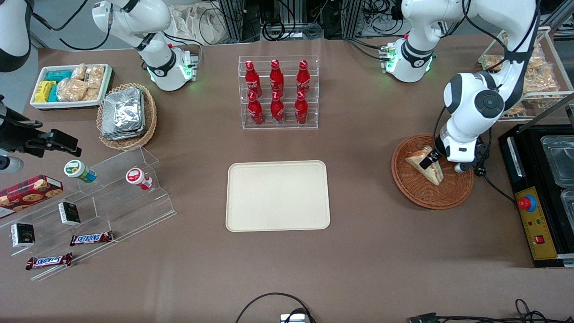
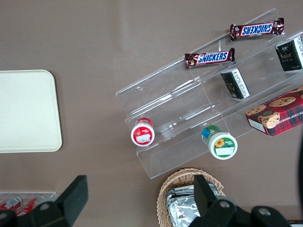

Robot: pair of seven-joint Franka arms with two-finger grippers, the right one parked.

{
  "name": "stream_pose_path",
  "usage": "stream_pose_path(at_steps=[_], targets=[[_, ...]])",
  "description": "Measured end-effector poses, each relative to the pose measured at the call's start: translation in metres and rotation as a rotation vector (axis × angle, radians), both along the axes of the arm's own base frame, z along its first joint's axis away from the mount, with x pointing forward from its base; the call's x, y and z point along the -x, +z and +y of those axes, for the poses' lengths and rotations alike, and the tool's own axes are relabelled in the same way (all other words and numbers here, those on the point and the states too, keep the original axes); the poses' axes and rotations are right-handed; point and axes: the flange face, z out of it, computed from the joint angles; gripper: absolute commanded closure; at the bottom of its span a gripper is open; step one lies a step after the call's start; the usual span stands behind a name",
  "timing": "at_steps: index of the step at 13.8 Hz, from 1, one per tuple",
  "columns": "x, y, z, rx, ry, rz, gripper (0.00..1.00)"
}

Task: Place sandwich from basket to tray
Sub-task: 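Close the left gripper on the sandwich's crust edge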

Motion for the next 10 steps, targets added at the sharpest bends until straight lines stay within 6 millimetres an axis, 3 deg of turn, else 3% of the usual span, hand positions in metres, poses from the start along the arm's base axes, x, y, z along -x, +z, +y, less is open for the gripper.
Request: stream_pose_path(at_steps=[2,3,5,6,8,10], targets=[[0.002,-0.008,0.0,0.001,0.005,-0.007,0.03],[0.003,-0.012,0.0,0.002,0.007,-0.008,0.11],[0.004,-0.018,0.0,0.002,0.013,-0.006,0.49],[0.004,-0.02,0.0,0.002,0.016,-0.004,0.61],[0.005,-0.022,0.0,0.002,0.016,0.0,0.72],[0.005,-0.022,-0.004,0.002,0.008,0.0,0.73]])
